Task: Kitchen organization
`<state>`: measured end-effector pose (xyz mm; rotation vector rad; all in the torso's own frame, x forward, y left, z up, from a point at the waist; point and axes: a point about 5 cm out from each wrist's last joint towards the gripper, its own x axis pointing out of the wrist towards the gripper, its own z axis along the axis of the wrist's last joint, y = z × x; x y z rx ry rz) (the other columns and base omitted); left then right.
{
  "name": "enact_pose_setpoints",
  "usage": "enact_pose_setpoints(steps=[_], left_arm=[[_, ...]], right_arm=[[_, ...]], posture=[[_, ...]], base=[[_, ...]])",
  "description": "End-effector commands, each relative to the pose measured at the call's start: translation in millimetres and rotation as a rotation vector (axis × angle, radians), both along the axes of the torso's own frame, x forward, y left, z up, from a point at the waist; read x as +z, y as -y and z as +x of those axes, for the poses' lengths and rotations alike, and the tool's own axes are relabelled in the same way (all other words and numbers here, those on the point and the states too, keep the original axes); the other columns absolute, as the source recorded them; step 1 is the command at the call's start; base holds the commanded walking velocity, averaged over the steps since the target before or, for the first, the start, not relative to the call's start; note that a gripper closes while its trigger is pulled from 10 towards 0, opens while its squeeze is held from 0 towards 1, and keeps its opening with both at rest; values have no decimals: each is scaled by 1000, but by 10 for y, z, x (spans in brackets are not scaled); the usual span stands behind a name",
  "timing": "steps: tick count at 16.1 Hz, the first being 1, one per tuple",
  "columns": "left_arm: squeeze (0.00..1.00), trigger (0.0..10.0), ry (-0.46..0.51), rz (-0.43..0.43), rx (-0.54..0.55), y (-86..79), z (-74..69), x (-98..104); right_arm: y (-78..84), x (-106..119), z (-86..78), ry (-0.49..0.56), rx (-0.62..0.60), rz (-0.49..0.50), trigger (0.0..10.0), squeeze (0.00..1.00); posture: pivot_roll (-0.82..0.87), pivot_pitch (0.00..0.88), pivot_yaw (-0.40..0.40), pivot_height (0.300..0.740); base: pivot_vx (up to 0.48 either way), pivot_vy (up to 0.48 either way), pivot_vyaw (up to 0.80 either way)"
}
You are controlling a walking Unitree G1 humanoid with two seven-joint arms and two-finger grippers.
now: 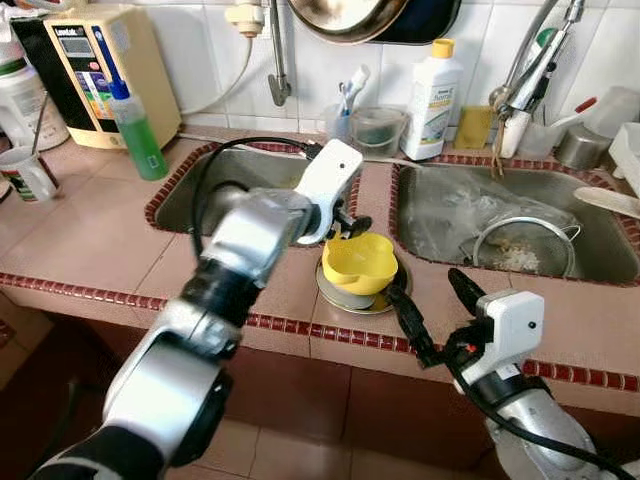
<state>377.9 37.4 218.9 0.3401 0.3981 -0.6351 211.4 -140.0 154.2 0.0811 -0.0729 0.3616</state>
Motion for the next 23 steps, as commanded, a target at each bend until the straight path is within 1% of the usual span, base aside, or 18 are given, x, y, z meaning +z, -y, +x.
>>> enact_pose_setpoints(steps=[1, 2, 3, 5, 7, 10, 12, 15, 19, 23], left_arm=[[0, 10000, 10, 23, 30, -24, 29, 31], [0, 10000, 8, 30, 41, -17, 39, 25], [0, 10000, -4, 54, 79, -18, 75, -17], [0, 10000, -15, 85, 102, -33, 102, -62], [0, 10000, -29, 100, 94, -44, 109, -80], [0, 10000, -47, 145, 94, -122, 135, -135], [0, 10000, -66, 155, 95, -149, 134, -158], [0, 10000, -70, 191, 83, -238, 151, -194], [0, 10000, -96, 203, 32, -274, 142, -217], [0, 10000, -135, 174, -25, -269, 122, -206]], right_arm=[[-53, 73, -13, 23, 25, 11, 10000, 0], [-67, 80, -17, 23, 31, 14, 10000, 0], [-93, 89, -23, 23, 36, 21, 10000, 0], [-106, 96, -41, 22, 34, 29, 10000, 0], [-114, 97, -57, 18, 32, 37, 10000, 0], [-95, 66, -91, 2, 35, 26, 10000, 0], [-93, 59, -100, 0, 32, 22, 10000, 0], [-123, 57, -109, 0, 23, 25, 10000, 0], [-148, 41, -115, -1, 12, 34, 10000, 0], [-157, 28, -120, -1, 0, 38, 10000, 0]], posture=[[-226, 1, 96, 740], [-232, 0, 103, 740], [-240, 0, 111, 740], [-244, 0, 118, 740], [-244, 0, 126, 740], [-243, 0, 140, 740], [-244, 0, 147, 740], [-244, 0, 168, 740], [-241, 3, 186, 740], [-237, 10, 200, 740]], base=[[0, 0, 0], [0, 0, 0], [0, 0, 0], [0, 0, 0], [0, 0, 0], [0, 0, 0], [0, 0, 0], [0, 0, 0], [0, 0, 0], [0, 0, 0]])
